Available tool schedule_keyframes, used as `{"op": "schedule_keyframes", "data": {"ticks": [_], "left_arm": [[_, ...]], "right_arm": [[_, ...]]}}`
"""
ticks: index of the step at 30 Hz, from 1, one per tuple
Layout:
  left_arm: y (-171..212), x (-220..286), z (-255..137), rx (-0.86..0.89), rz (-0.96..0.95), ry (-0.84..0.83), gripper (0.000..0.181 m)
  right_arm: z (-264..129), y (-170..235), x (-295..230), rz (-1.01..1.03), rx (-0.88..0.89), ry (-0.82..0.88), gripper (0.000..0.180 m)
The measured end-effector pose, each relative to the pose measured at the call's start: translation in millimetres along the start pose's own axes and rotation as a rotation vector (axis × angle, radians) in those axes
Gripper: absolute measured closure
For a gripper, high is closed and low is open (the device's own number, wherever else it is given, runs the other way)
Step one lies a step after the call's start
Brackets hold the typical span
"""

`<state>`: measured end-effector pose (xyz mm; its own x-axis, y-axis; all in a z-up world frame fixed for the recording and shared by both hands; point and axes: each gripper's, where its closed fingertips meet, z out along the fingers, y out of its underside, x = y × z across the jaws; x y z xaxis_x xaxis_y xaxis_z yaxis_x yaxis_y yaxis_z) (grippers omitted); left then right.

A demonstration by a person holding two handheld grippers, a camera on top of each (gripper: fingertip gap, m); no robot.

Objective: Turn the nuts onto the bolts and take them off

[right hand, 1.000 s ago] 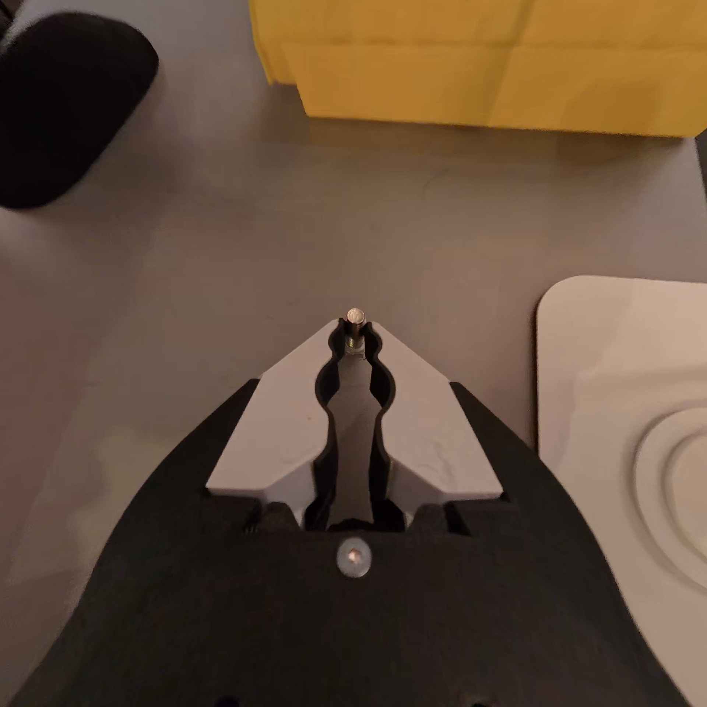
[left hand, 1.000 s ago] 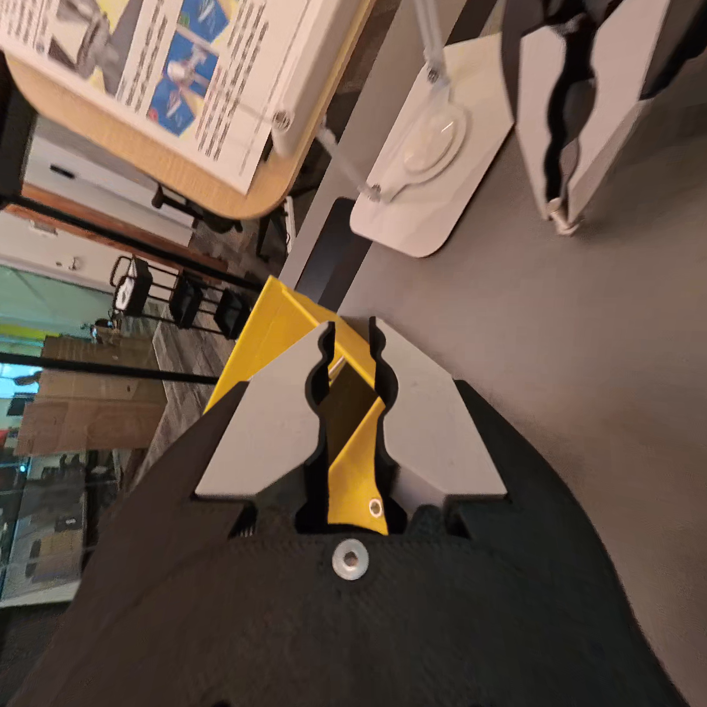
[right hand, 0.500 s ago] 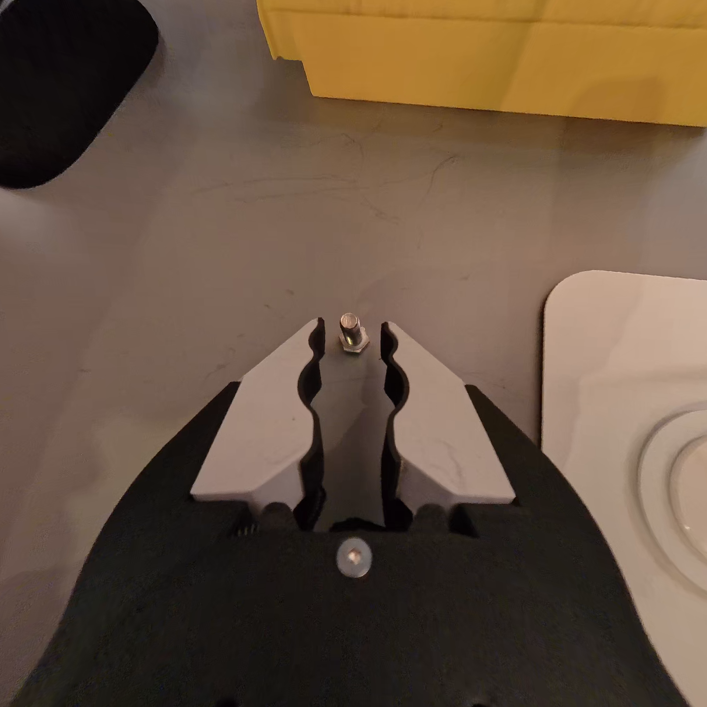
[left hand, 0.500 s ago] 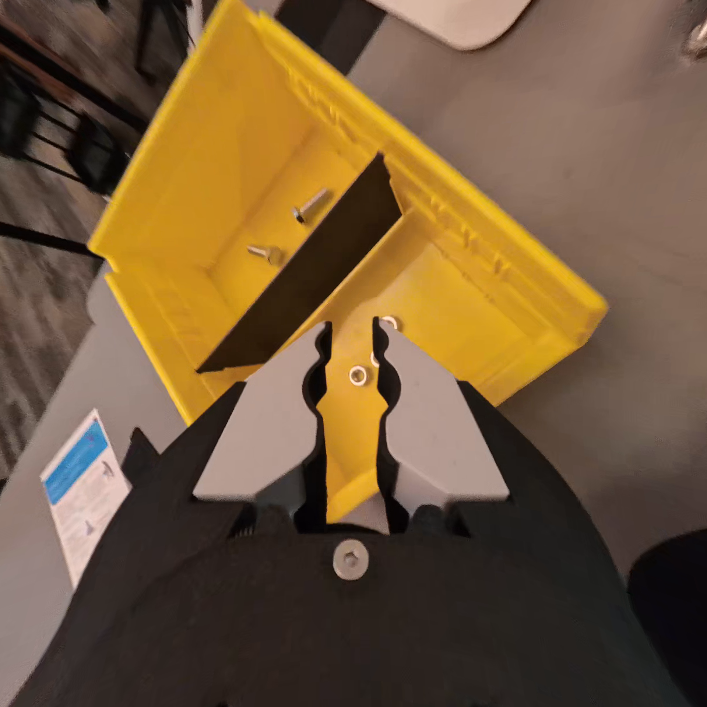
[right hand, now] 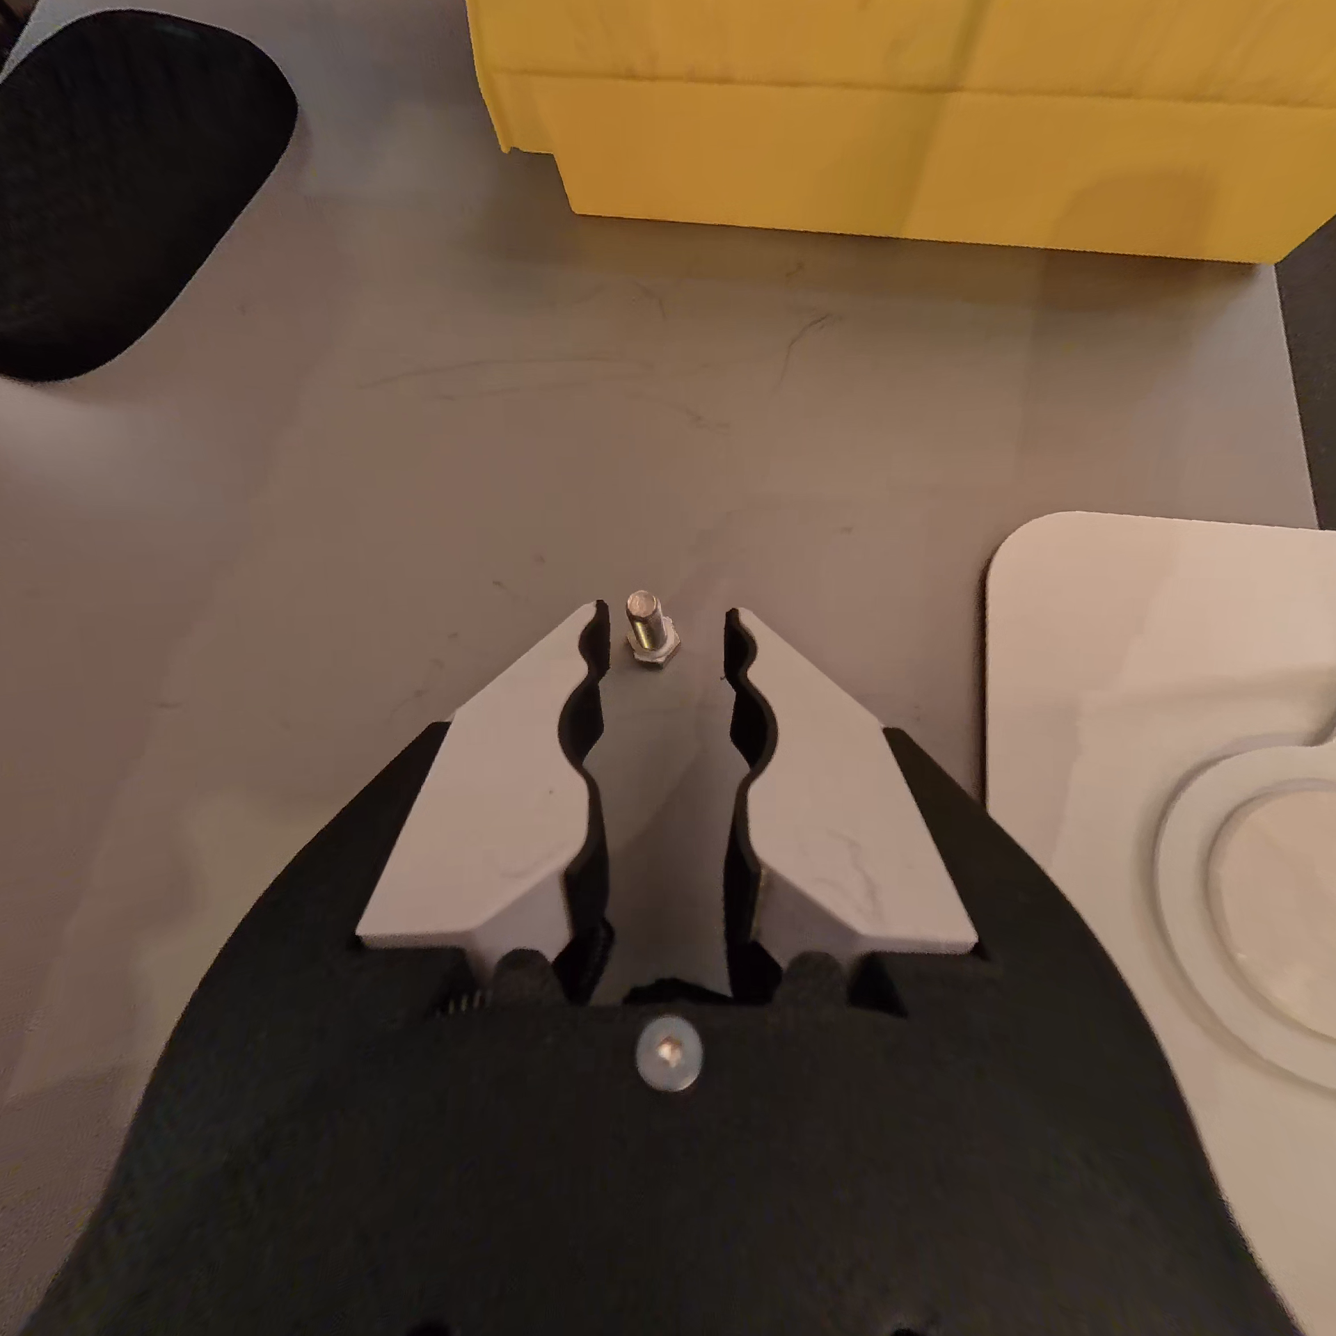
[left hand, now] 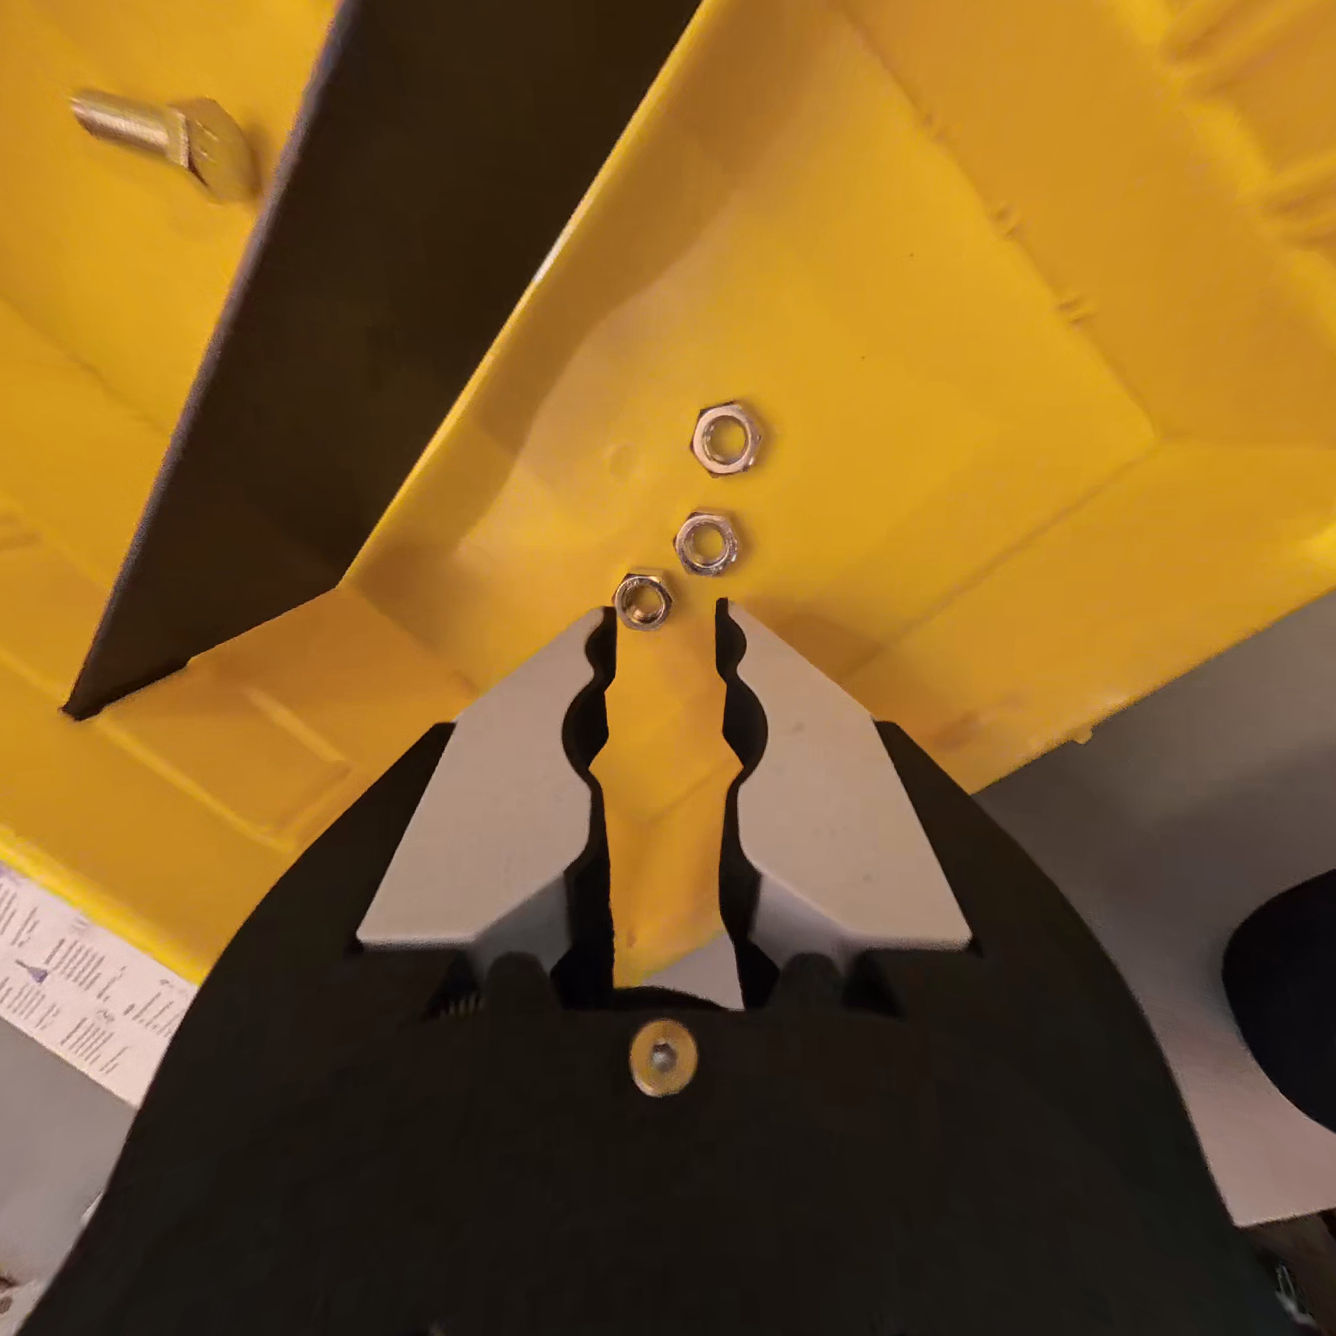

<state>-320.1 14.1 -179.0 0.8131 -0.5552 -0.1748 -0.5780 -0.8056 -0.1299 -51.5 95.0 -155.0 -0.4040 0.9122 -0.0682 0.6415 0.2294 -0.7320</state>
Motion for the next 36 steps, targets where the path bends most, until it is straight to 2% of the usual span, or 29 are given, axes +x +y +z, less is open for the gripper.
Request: {"op": "schedule_keyframes", "data": {"ticks": [5, 16, 27, 32, 36], "left_arm": [[7, -4, 10, -0.065, -0.014, 0.0, 0.158], [3, -7, 12, -0.083, -0.061, 0.01, 0.161], [-5, -9, 13, -0.026, -0.047, 0.0, 0.165], [-16, -18, -6, 0.077, -0.068, -0.08, 0.165], [-33, -27, -41, 0.207, -0.066, -0.186, 0.165]], "right_arm": [[-2, 0, 2, 0.005, 0.003, 0.007, 0.151], [-1, 5, 5, 0.007, -0.021, 0.021, 0.152], [-6, 3, 7, 0.011, -0.011, 0.03, 0.151], [-16, -7, 9, 0.016, 0.03, 0.044, 0.149], [-28, -25, 6, 0.008, 0.094, 0.051, 0.148]]}}
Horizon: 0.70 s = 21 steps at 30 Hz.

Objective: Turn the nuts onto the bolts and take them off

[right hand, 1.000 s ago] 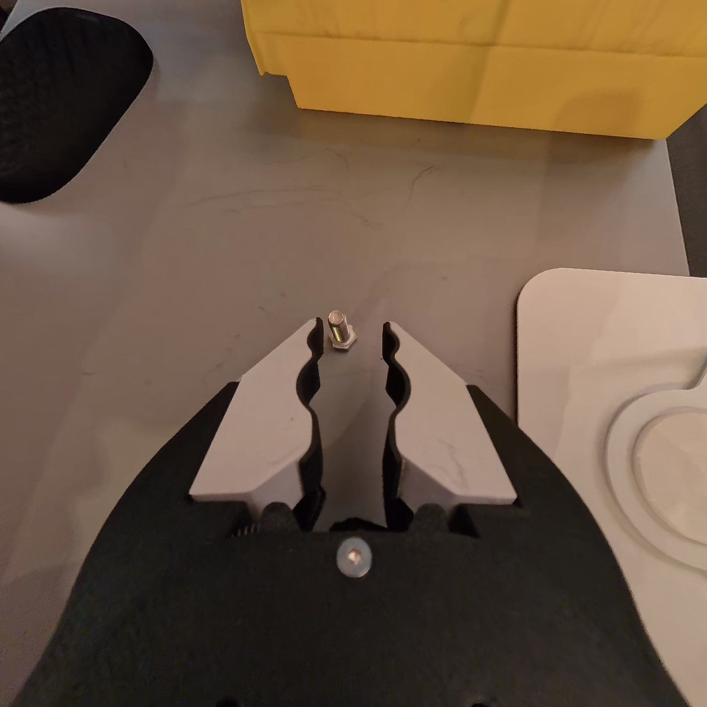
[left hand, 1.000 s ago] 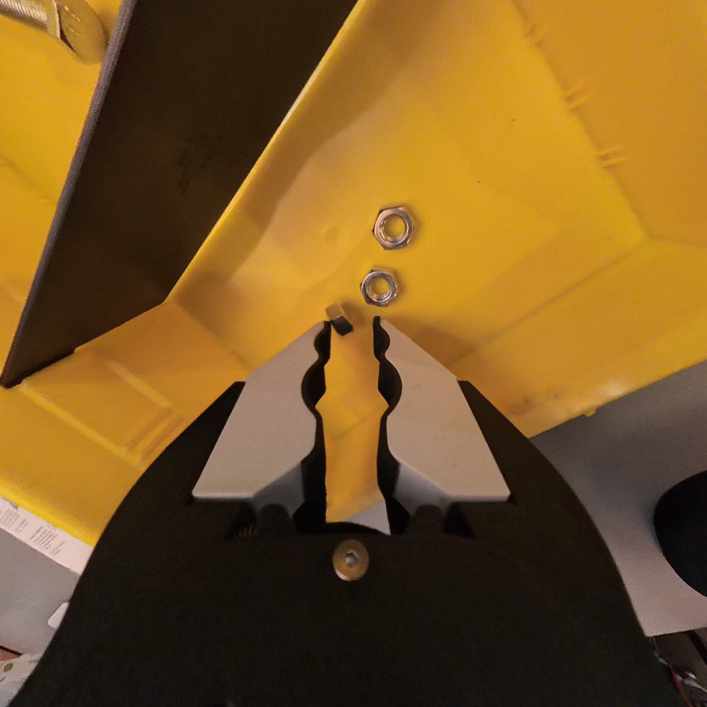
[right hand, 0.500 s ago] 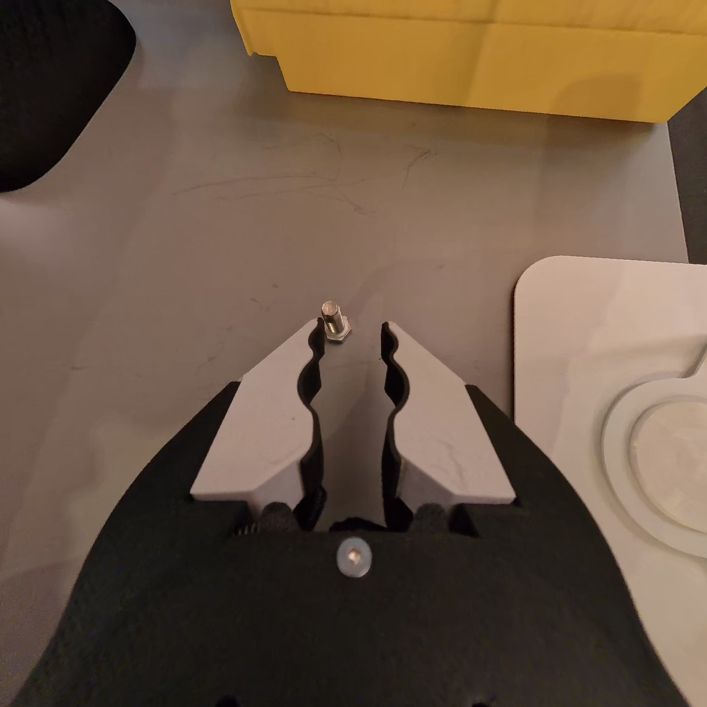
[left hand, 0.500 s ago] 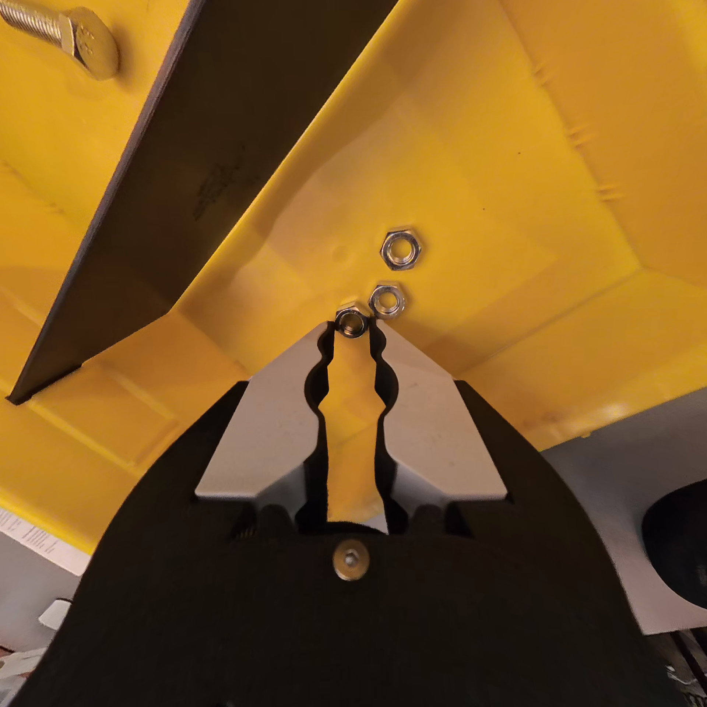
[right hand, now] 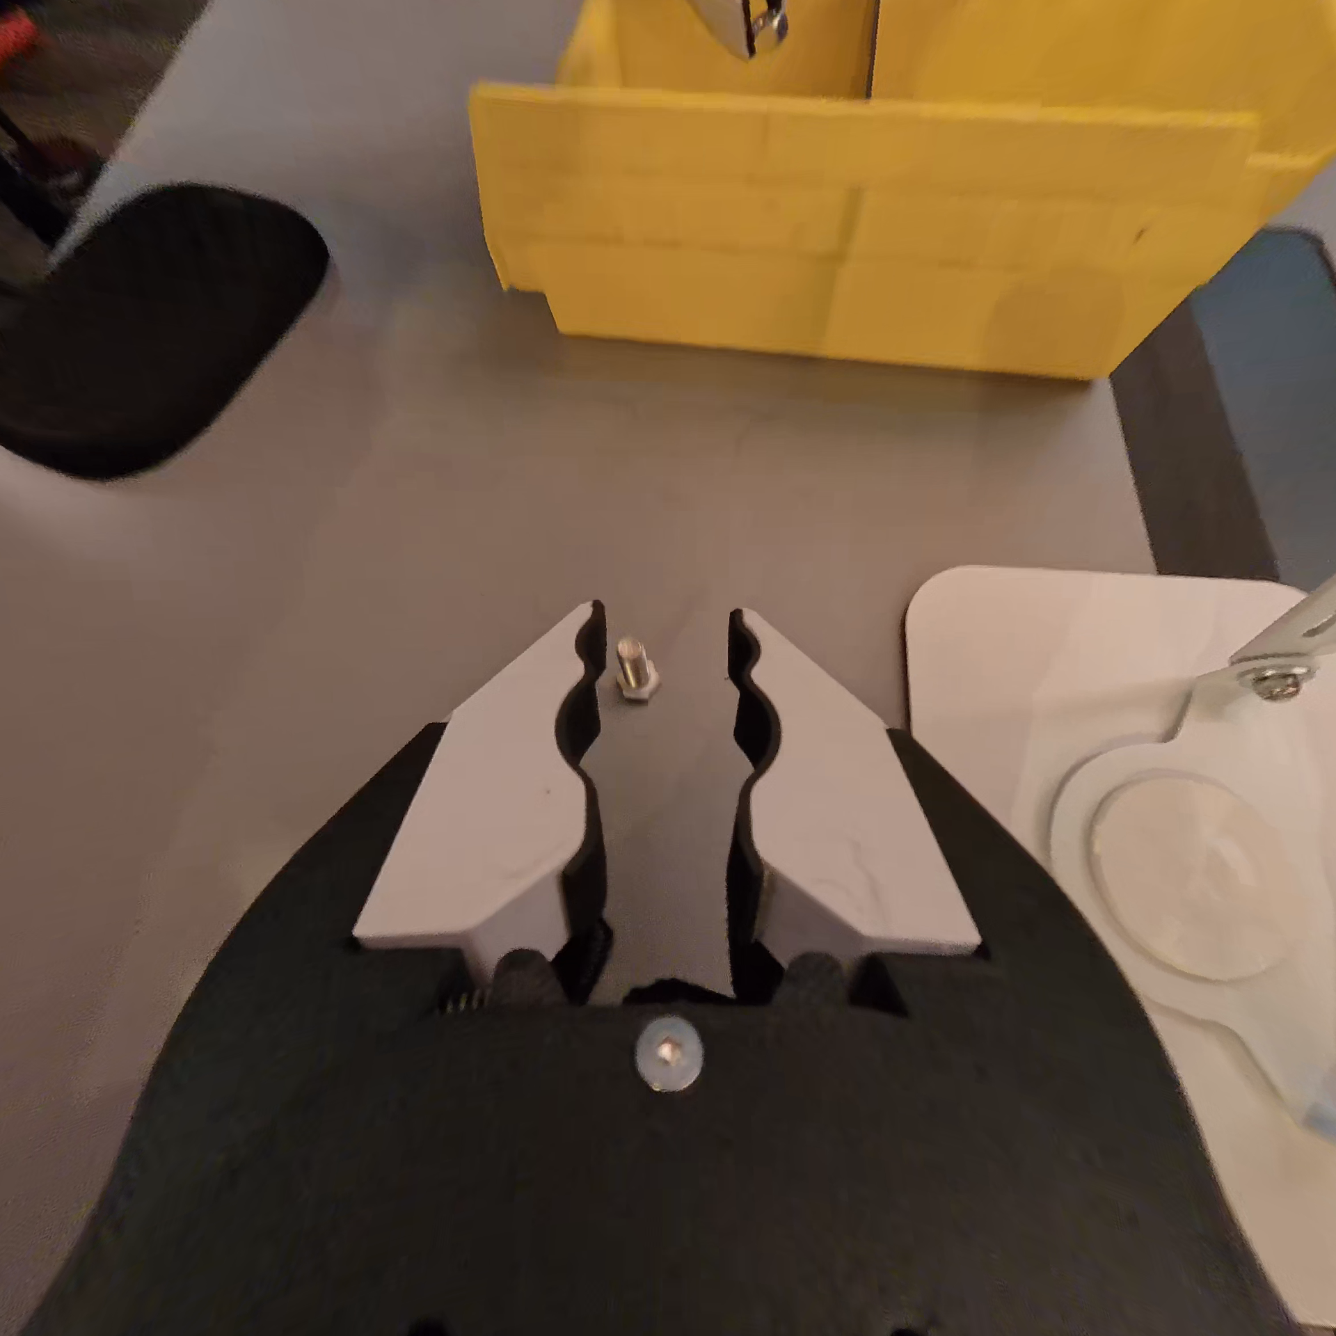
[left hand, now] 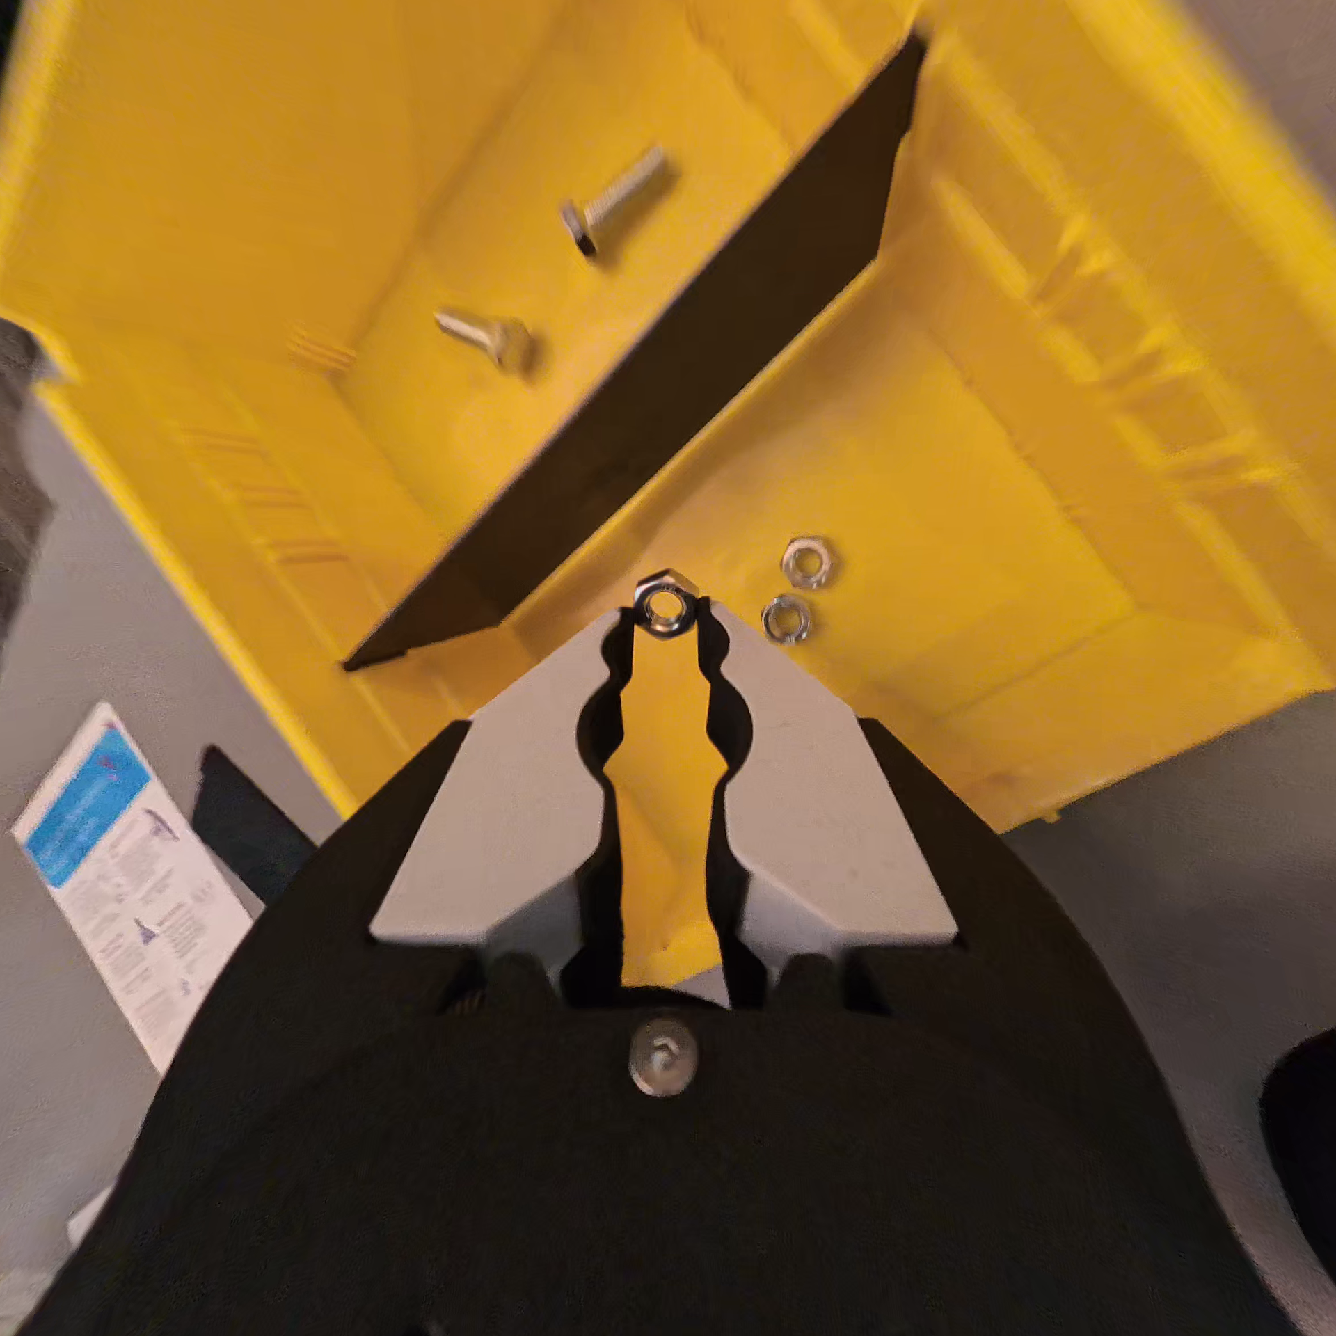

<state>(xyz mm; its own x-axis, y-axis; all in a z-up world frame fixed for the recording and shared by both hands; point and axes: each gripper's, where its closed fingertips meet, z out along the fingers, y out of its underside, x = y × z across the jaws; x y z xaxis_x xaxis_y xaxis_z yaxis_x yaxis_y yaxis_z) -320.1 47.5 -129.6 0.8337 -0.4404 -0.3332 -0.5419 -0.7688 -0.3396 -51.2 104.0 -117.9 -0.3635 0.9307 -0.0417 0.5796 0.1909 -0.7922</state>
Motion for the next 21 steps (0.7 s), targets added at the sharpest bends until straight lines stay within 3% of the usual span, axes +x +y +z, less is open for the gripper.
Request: {"op": "schedule_keyframes", "data": {"ticks": [5, 12, 17, 21], "left_arm": [[-67, 9, -59, 0.311, 0.106, -0.136, 0.166], [-169, 92, -154, 0.749, 0.451, -0.341, 0.165], [-210, 147, -188, 0.91, 0.602, -0.385, 0.165], [-224, 163, -194, 0.929, 0.679, -0.436, 0.165]], "right_arm": [[-23, -53, -17, 0.057, 0.22, -0.074, 0.145], [-72, -125, -44, 0.241, 0.621, -0.324, 0.148], [-87, -142, -61, 0.282, 0.739, -0.493, 0.148], [-94, -148, -72, 0.296, 0.776, -0.592, 0.149]]}}
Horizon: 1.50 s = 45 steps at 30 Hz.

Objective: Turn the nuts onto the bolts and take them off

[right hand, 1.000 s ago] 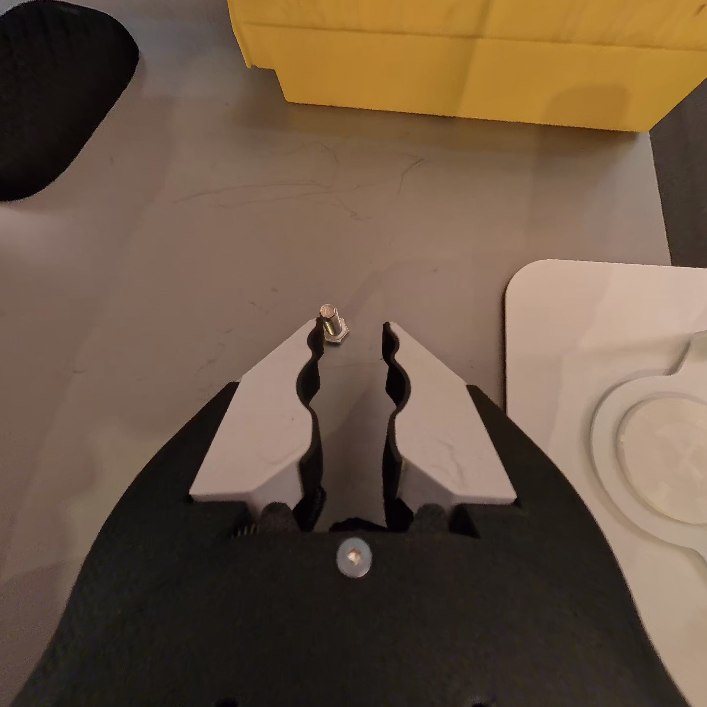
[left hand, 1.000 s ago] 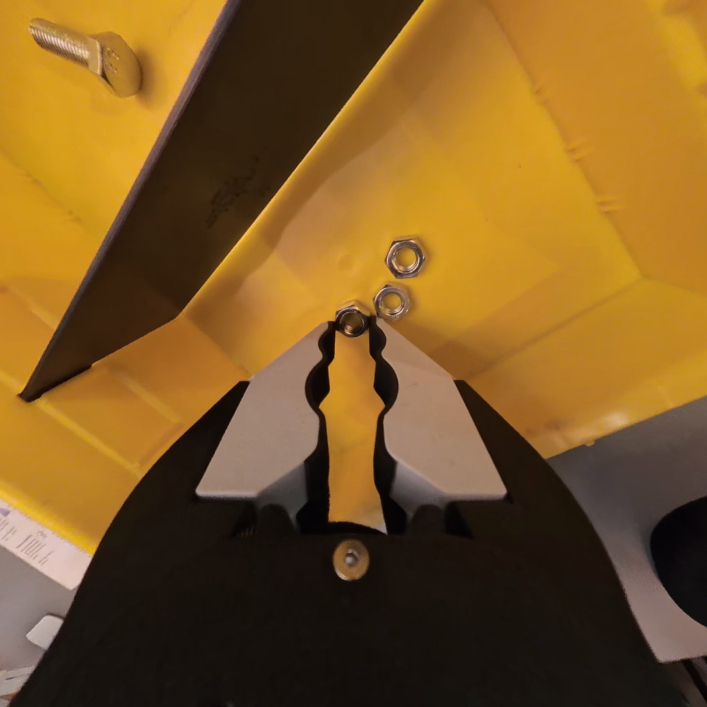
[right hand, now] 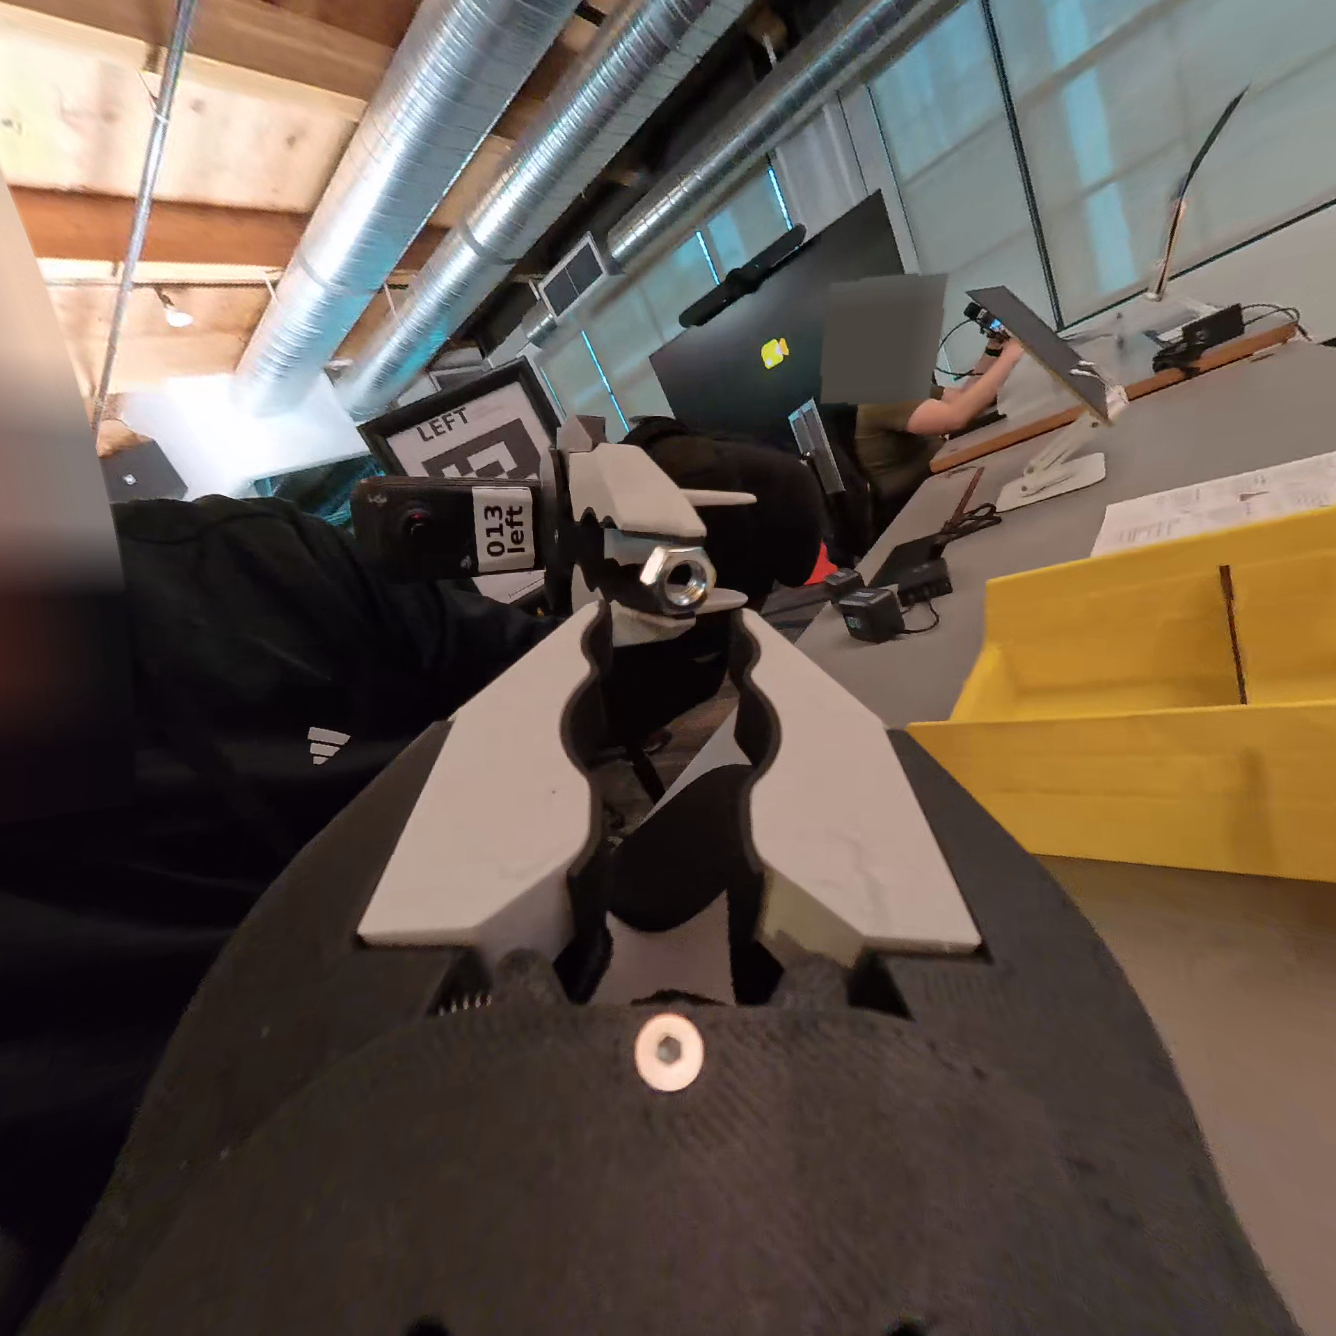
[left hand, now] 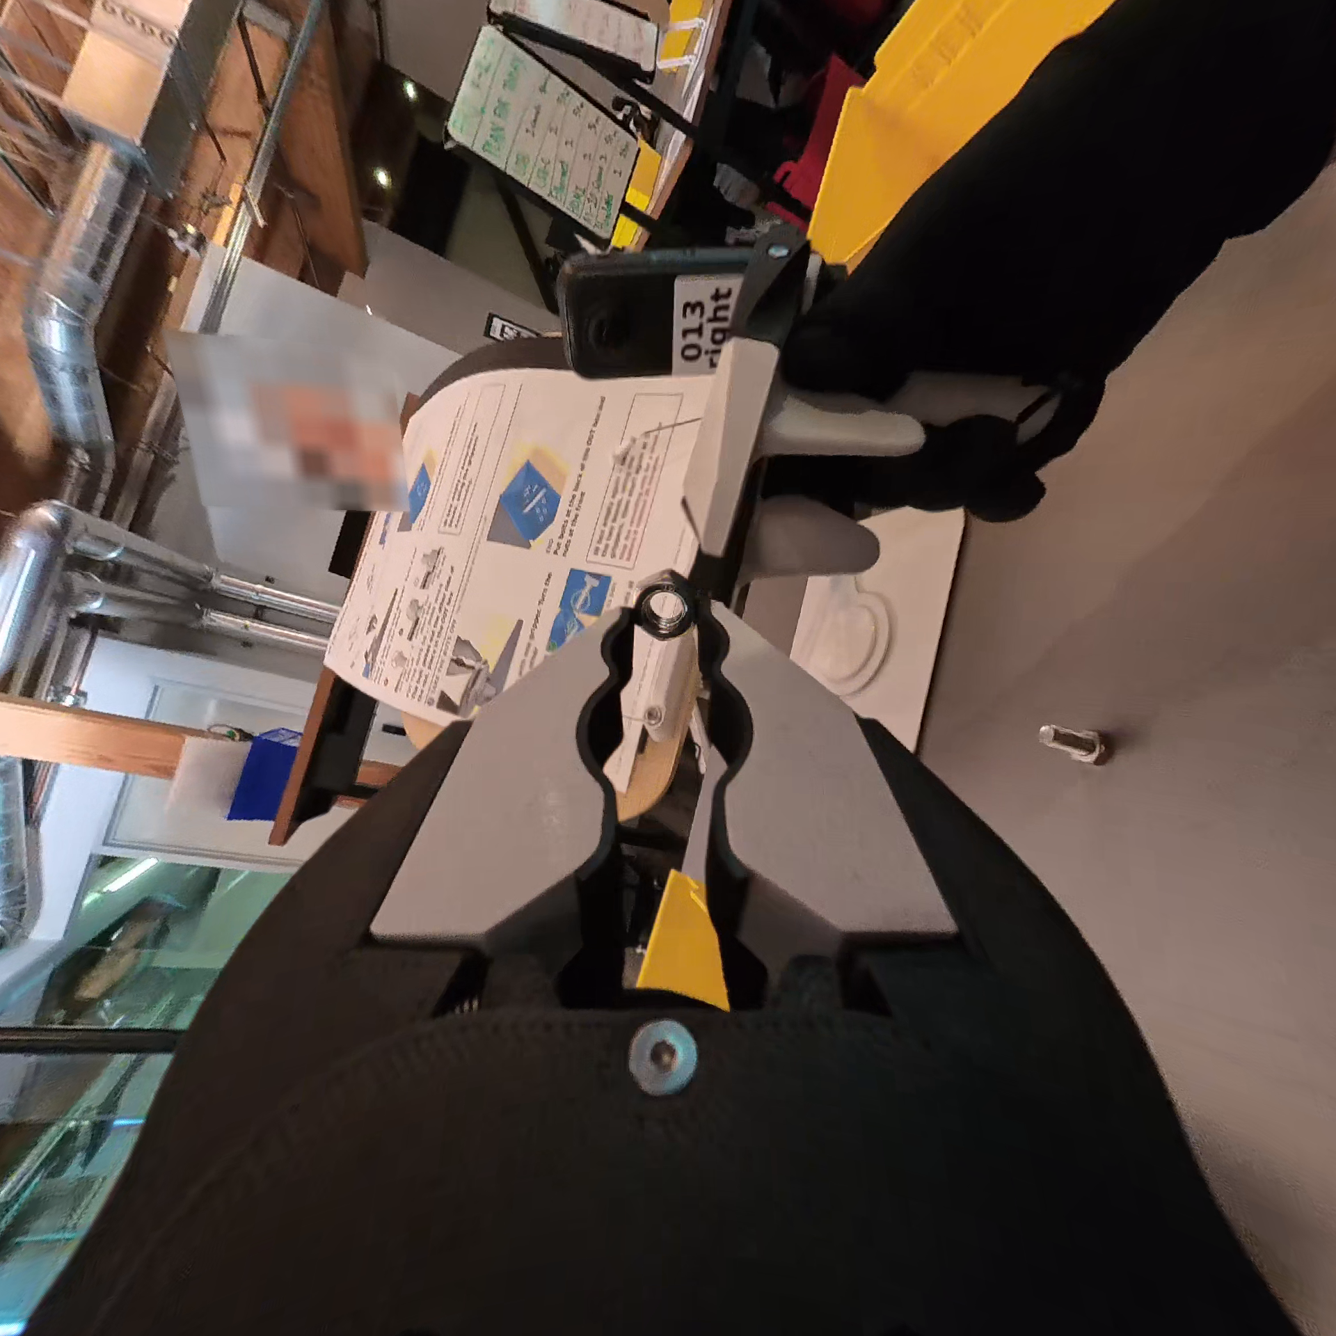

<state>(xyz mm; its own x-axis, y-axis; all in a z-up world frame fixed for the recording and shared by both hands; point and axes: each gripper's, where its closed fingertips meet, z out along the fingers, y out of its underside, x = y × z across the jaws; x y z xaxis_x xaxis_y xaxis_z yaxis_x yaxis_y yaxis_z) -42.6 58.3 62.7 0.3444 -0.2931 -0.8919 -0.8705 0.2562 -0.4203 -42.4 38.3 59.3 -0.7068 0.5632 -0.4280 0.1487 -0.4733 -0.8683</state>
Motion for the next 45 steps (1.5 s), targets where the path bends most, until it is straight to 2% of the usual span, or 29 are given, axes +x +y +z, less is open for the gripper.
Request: {"op": "schedule_keyframes", "data": {"ticks": [6, 12, 19, 23, 27, 32, 35, 38, 45], "left_arm": [[-11, 5, 5, 0.041, -0.029, 0.02, 0.165], [-18, 6, 4, 0.082, -0.052, 0.018, 0.165], [-18, 7, 8, 0.093, -0.087, 0.011, 0.164], [-11, 8, 11, 0.071, -0.128, 0.022, 0.158], [-1, 16, 13, 0.036, -0.154, 0.048, 0.155], [20, 44, 19, -0.048, -0.216, 0.153, 0.155], [28, 66, 23, -0.085, -0.273, 0.233, 0.145], [32, 81, 25, -0.105, -0.267, 0.26, 0.144], [26, 83, 45, -0.068, -0.399, 0.322, 0.138]], "right_arm": [[-3, -6, -7, -0.008, 0.043, -0.049, 0.16], [-4, -6, -12, -0.015, 0.055, -0.086, 0.162], [-9, -7, -9, -0.046, 0.028, -0.033, 0.163], [-22, -8, -1, -0.066, -0.01, 0.044, 0.163], [-46, 14, 23, -0.127, -0.226, 0.244, 0.163], [-102, 72, 59, -0.213, -0.701, 0.53, 0.162], [-120, 100, 68, -0.203, -0.877, 0.567, 0.162], [-131, 129, 75, -0.192, -1.032, 0.57, 0.162], [-149, 177, 88, -0.155, -1.3, 0.58, 0.162]]}}
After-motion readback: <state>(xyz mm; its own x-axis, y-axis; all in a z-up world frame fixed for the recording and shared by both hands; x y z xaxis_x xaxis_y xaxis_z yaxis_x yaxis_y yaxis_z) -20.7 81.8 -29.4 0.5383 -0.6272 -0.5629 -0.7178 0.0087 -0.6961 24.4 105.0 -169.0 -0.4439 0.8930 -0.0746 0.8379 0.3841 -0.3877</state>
